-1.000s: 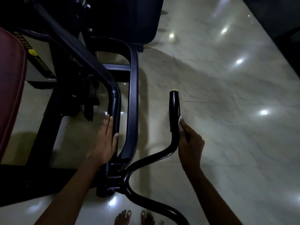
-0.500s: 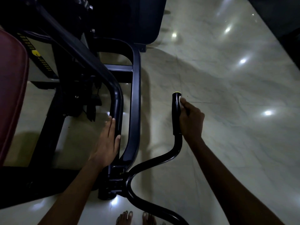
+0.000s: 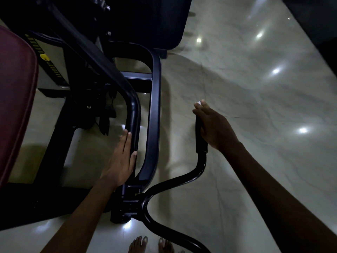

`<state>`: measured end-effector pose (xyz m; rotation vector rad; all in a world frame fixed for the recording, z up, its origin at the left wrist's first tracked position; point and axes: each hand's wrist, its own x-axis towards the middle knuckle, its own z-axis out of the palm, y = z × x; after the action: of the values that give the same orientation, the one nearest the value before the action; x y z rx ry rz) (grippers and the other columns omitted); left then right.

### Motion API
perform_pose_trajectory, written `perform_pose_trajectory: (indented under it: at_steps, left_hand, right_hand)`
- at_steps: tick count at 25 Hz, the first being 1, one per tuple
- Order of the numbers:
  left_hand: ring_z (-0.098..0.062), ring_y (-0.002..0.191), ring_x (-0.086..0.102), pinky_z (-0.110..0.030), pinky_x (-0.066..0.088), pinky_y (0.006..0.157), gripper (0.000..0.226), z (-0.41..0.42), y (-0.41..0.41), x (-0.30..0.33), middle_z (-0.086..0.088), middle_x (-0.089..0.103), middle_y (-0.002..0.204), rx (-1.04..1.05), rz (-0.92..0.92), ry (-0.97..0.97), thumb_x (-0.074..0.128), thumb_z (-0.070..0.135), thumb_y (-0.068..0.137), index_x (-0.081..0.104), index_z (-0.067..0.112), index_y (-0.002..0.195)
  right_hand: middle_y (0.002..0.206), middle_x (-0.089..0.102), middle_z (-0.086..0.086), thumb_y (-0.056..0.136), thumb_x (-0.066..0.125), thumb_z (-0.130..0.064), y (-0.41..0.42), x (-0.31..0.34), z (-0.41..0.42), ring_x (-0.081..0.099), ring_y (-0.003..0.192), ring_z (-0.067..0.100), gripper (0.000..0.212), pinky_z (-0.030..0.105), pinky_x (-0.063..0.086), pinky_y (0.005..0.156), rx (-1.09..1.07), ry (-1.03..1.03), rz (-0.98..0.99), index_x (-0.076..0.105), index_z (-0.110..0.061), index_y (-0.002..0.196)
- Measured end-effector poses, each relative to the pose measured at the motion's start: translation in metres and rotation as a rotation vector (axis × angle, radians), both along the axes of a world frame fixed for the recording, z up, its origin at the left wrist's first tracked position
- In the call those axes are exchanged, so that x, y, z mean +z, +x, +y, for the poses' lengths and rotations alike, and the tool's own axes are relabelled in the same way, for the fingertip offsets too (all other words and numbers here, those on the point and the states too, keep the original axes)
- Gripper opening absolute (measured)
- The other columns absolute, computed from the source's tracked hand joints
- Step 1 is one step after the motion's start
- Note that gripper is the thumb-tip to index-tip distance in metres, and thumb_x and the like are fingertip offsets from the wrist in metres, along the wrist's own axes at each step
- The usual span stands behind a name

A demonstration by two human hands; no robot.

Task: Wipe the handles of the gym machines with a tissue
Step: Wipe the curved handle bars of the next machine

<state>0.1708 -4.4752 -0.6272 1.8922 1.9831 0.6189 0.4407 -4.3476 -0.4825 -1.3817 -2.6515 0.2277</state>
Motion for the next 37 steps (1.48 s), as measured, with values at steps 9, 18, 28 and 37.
perform_pose_trajectory:
  at_steps: [9,18,28,37]
  left_hand:
    - [-0.015,0.147,0.005,-0.029,0.012,0.118,0.069,-0.001,0.001,0.004,-0.004,0.001,0.161,-0.007,0.004,-0.01,0.019,0.046,0.096,0.011,0.006,0.152]
    - [-0.014,0.147,0.003,-0.034,0.015,0.119,0.069,0.0,-0.002,0.002,-0.004,0.0,0.161,-0.022,0.008,-0.022,0.018,0.047,0.096,0.009,0.007,0.152]
    - [-0.014,0.147,0.002,-0.033,0.016,0.119,0.069,-0.001,-0.002,0.003,-0.004,-0.002,0.161,-0.018,0.001,-0.022,0.018,0.046,0.096,0.007,0.008,0.152]
    - [-0.014,0.147,0.004,-0.029,0.014,0.118,0.071,-0.002,0.002,0.01,-0.004,-0.001,0.161,-0.005,0.001,-0.041,0.017,0.047,0.095,0.008,0.007,0.152]
  right_hand:
    - [0.087,0.064,0.005,0.07,0.06,0.005,0.014,0.014,-0.039,0.064,0.091,0.022,0.028,0.042,0.009,0.114,0.621,-0.044,-0.379,0.065,-0.01,0.093]
    - [0.101,0.063,-0.002,0.085,0.053,-0.007,-0.02,0.035,0.021,0.059,0.105,0.017,0.023,0.047,-0.002,0.116,0.65,0.02,-0.709,0.062,-0.021,0.101]
    - [0.102,0.057,0.009,0.088,0.052,-0.002,-0.014,0.021,0.043,0.057,0.098,0.026,0.019,0.04,0.045,0.095,0.314,0.017,-0.504,0.058,-0.006,0.105]
    - [0.083,0.062,0.019,0.087,0.043,-0.006,-0.021,0.0,0.042,0.062,0.079,0.029,0.021,0.031,0.045,0.068,-0.844,-0.639,0.771,0.062,0.004,0.087]
